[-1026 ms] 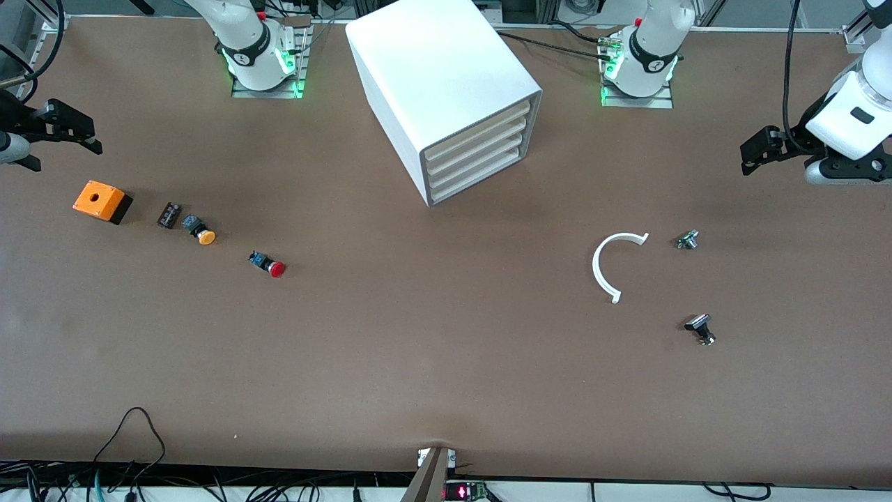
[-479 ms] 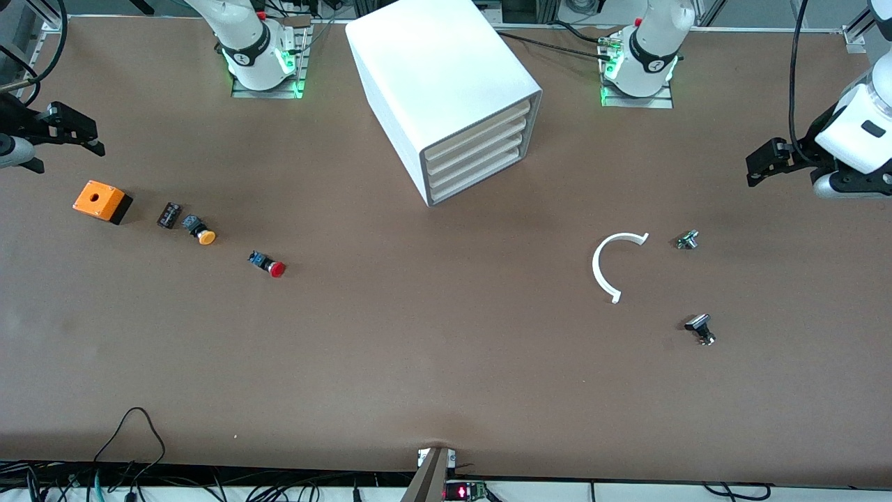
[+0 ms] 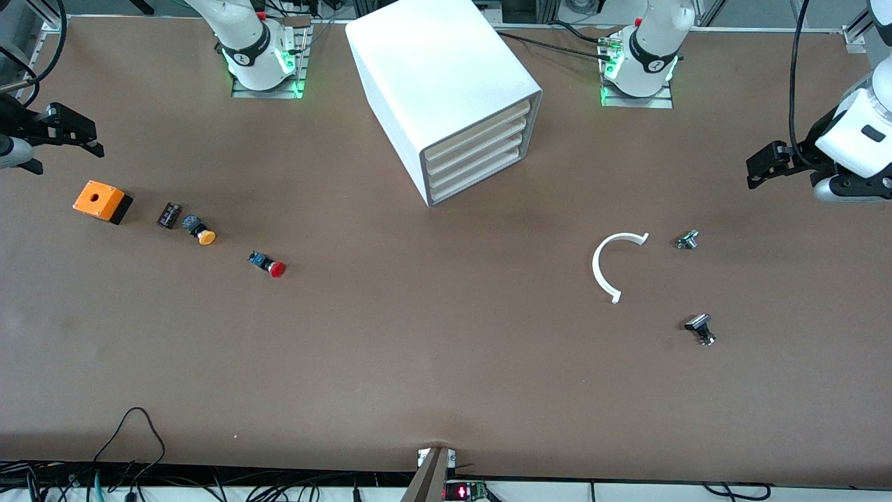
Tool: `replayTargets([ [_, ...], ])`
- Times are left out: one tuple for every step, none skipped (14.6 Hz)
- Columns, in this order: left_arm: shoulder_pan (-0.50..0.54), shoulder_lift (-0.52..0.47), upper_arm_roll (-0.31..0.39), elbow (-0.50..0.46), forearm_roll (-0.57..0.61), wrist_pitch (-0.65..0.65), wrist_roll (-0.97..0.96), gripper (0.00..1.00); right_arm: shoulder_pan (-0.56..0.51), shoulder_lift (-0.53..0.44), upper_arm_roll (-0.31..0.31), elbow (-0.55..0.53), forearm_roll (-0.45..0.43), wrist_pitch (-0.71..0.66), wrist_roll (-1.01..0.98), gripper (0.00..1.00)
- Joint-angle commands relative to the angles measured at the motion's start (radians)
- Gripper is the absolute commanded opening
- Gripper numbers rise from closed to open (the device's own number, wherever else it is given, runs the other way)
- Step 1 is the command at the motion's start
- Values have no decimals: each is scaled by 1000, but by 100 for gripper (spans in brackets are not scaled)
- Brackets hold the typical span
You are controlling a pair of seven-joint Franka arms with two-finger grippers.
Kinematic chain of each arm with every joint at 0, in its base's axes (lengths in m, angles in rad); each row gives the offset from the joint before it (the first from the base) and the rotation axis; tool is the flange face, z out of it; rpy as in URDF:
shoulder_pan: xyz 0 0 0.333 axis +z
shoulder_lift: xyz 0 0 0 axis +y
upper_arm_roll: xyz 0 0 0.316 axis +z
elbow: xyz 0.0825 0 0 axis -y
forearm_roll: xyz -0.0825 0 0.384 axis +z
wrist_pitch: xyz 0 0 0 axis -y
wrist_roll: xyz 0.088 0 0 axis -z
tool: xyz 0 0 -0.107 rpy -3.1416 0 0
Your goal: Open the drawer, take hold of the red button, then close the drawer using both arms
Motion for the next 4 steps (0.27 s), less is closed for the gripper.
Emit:
replayTargets([
  [3,16,-4,31,18,-19,1,100,5,11,-3,23,5,-3,-16,100],
  [3,16,-4,31,18,-17,0,100,7,11,-2,23,-4,-5,-18,100],
  [3,16,-4,31,17,-17,1,100,8,11,1,23,-18,-6,-18,100],
  [4,17,-4,31,17,-13,10,100,10,12,6,23,-28,-8,-18,100],
])
